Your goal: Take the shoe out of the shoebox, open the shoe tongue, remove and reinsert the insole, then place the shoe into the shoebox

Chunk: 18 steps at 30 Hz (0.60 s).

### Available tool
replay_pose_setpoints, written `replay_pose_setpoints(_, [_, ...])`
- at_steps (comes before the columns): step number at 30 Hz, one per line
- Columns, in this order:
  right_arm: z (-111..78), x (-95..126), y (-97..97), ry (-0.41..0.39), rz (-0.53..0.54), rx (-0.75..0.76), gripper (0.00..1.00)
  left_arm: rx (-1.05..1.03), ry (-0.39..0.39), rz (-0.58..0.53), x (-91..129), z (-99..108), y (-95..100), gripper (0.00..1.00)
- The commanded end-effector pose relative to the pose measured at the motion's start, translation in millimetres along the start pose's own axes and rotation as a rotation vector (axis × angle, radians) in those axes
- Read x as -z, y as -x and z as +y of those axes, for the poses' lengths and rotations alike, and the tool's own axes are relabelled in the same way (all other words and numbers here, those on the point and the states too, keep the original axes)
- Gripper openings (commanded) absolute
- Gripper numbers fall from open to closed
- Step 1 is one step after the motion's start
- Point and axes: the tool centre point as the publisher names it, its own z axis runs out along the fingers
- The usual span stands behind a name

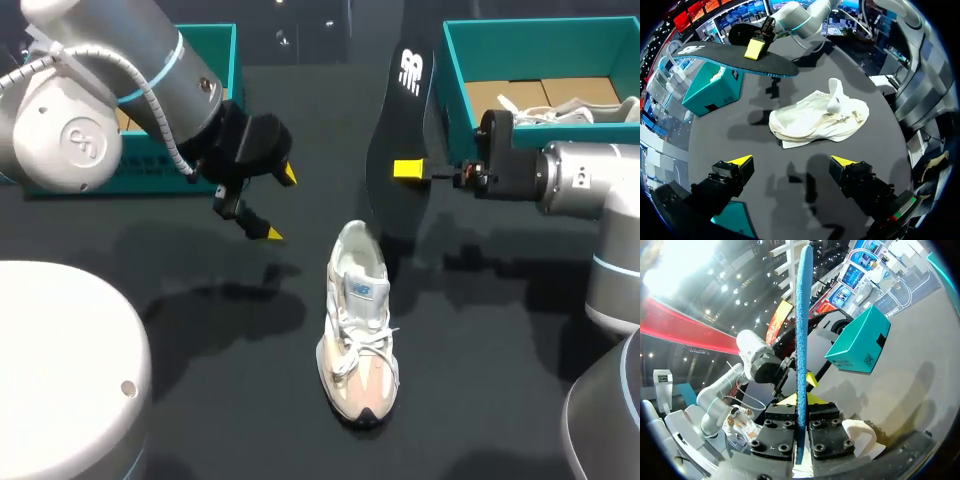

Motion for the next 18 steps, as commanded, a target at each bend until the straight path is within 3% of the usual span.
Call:
replay_pose_setpoints(1, [-7.3, -4, 5.5, 0.001, -0.001, 0.012, 0.0, 0.01, 0.002, 0.002, -16, 2, -5.7, 1.0])
replay_pose_setpoints(6, [-13.6, -4, 13.3, -0.008, -0.011, 0.01, 0.0, 0.063, 0.019, 0.063, -24, 4, -16.3, 1.0])
replay_pose_setpoints(18, [-13.6, -4, 13.3, -0.008, -0.011, 0.01, 0.0, 0.063, 0.019, 0.063, -24, 4, -16.3, 1.0])
